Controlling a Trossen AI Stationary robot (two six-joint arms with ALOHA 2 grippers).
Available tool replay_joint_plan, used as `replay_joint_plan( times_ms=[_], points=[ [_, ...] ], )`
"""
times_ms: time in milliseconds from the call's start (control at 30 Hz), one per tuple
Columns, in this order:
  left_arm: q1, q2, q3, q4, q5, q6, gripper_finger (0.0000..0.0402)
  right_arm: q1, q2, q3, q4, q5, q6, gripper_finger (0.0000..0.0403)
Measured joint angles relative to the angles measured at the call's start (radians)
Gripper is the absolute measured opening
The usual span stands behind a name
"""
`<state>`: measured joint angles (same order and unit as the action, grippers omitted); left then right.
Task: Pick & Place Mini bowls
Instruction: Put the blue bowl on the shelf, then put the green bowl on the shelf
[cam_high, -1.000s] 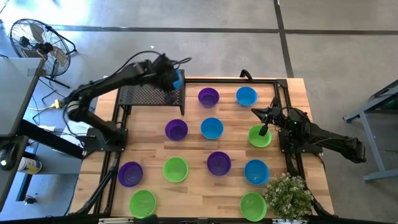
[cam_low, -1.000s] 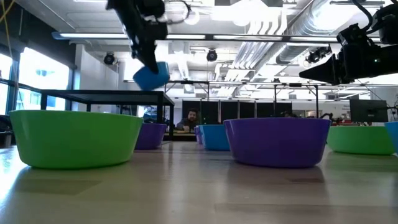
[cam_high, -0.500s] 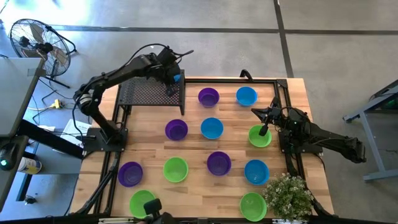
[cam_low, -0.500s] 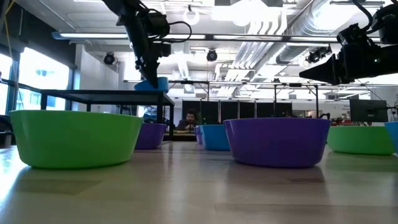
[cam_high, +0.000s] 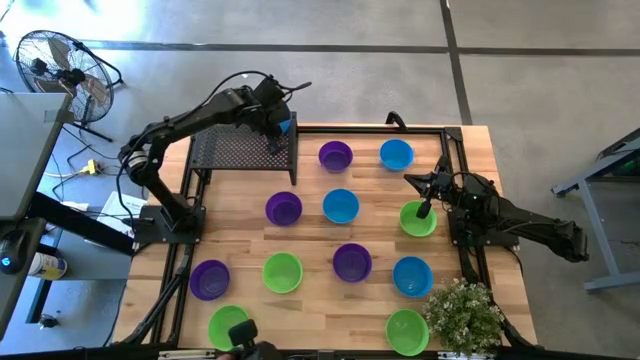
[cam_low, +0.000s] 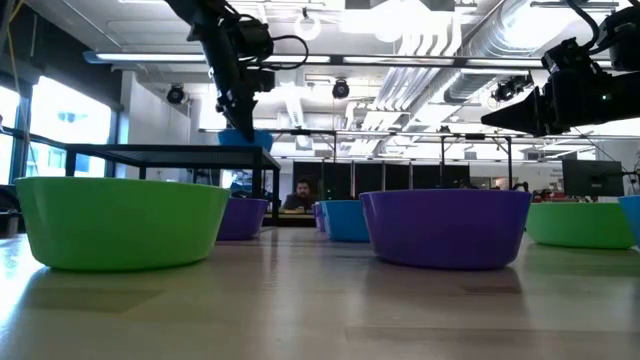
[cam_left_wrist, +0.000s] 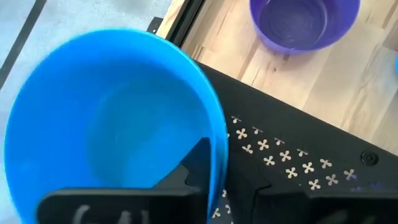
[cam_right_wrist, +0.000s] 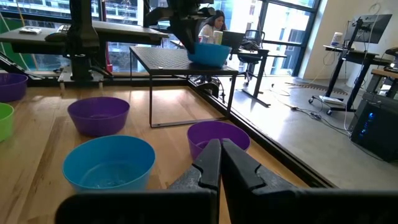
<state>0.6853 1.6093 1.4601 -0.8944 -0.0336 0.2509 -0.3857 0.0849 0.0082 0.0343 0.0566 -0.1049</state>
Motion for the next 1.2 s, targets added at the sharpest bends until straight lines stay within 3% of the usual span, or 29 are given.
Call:
replay_joint_plan(
  times_ms=[200, 300, 433, 600, 700, 800, 967, 1100, 1200],
  points=[
    [-0.001, -0.002, -0.001, 0.007, -0.002, -0.02, 0.0111, 0.0, 0.0, 0.0, 0.0, 0.0, 0.0, 0.0],
    [-0.031, -0.027, -0.001, 0.022, -0.02, -0.029, 0.0123, 0.0, 0.0, 0.0, 0.0, 0.0, 0.0, 0.0],
    [-0.095, -0.109, -0.002, 0.05, -0.059, -0.079, 0.0112, 0.0, 0.0, 0.0, 0.0, 0.0, 0.0, 0.0],
    [-0.215, -0.241, -0.067, 0.155, -0.069, -0.173, 0.0069, 0.0, 0.0, 0.0, 0.0, 0.0, 0.0, 0.0],
    [-0.309, -0.35, -0.189, 0.287, -0.078, -0.2, 0.0035, 0.0, 0.0, 0.0, 0.0, 0.0, 0.0, 0.0],
    [-0.378, -0.473, -0.37, 0.547, -0.106, -0.212, 0.0007, 0.0, 0.0, 0.0, 0.0, 0.0, 0.0, 0.0],
    [-0.433, -0.671, -0.664, 0.92, -0.05, -0.253, 0.0011, 0.0, 0.0, 0.0, 0.0, 0.0, 0.0, 0.0],
    [-0.451, -0.765, -0.806, 1.024, -0.033, -0.258, 0.0012, 0.0, 0.0, 0.0, 0.0, 0.0, 0.0, 0.0],
    [-0.45, -0.816, -0.84, 1.034, -0.037, -0.255, 0.0012, 0.0, 0.0, 0.0, 0.0, 0.0, 0.0, 0.0]
  ],
)
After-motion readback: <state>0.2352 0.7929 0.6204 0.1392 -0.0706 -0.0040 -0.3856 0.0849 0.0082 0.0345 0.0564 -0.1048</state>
